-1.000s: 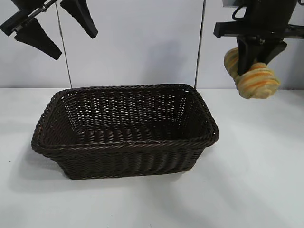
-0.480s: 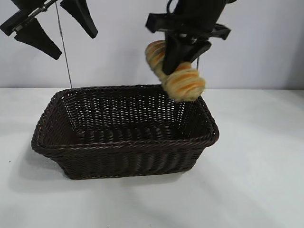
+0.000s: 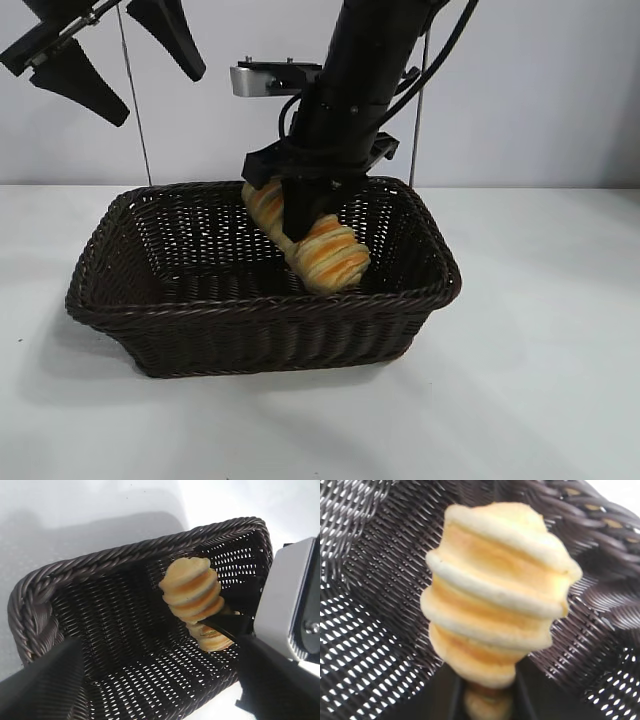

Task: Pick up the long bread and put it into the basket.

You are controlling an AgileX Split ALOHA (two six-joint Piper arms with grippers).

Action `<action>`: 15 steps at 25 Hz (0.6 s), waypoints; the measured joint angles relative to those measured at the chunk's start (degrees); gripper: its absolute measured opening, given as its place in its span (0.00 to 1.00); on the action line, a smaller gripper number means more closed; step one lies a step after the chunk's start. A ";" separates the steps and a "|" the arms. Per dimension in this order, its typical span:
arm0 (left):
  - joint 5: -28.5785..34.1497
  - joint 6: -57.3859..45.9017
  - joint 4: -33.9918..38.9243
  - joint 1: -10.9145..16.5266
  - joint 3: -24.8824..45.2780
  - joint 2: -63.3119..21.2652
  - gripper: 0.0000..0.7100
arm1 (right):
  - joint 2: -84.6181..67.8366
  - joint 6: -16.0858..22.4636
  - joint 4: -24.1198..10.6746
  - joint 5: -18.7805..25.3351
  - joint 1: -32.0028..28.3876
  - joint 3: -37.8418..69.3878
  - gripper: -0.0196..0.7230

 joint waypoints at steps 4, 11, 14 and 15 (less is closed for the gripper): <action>0.04 0.00 0.00 0.00 0.00 0.00 0.85 | -1.51 1.30 0.00 2.19 -0.18 -2.06 0.75; 0.04 0.00 0.00 0.00 0.00 0.00 0.85 | -6.92 2.46 3.23 5.44 -5.68 -5.18 0.75; 0.04 0.00 0.00 0.00 0.00 0.00 0.85 | -8.24 2.85 6.95 6.71 -9.76 -5.24 0.75; 0.04 0.00 0.00 0.00 0.00 0.00 0.85 | -8.60 2.86 8.49 7.19 -11.16 -5.24 0.75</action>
